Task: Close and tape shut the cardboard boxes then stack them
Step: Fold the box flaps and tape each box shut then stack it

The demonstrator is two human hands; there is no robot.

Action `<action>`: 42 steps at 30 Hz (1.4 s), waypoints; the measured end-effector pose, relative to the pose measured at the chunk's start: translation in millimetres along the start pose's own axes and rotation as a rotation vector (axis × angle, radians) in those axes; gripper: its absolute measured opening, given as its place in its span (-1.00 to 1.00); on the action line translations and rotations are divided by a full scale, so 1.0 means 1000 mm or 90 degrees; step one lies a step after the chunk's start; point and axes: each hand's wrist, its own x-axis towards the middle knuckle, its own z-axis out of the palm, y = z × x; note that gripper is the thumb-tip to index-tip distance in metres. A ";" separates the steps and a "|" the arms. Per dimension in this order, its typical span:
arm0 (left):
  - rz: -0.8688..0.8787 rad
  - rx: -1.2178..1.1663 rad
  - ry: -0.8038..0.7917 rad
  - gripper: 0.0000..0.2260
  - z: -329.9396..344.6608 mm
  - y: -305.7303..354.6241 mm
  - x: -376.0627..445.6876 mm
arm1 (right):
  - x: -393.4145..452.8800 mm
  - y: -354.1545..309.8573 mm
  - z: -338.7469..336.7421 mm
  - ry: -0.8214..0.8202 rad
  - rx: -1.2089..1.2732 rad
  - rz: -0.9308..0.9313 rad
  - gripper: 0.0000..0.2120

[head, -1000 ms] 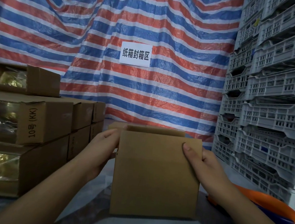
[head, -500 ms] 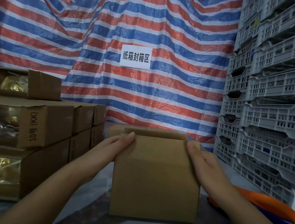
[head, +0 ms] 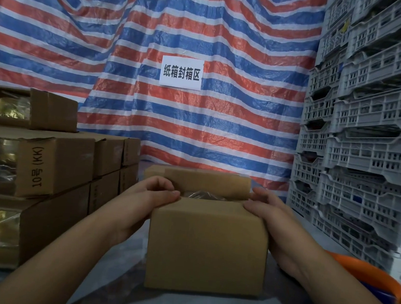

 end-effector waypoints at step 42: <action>0.206 0.134 0.265 -0.64 -0.002 0.017 0.003 | -0.006 -0.008 0.005 -0.029 -0.080 -0.064 -0.74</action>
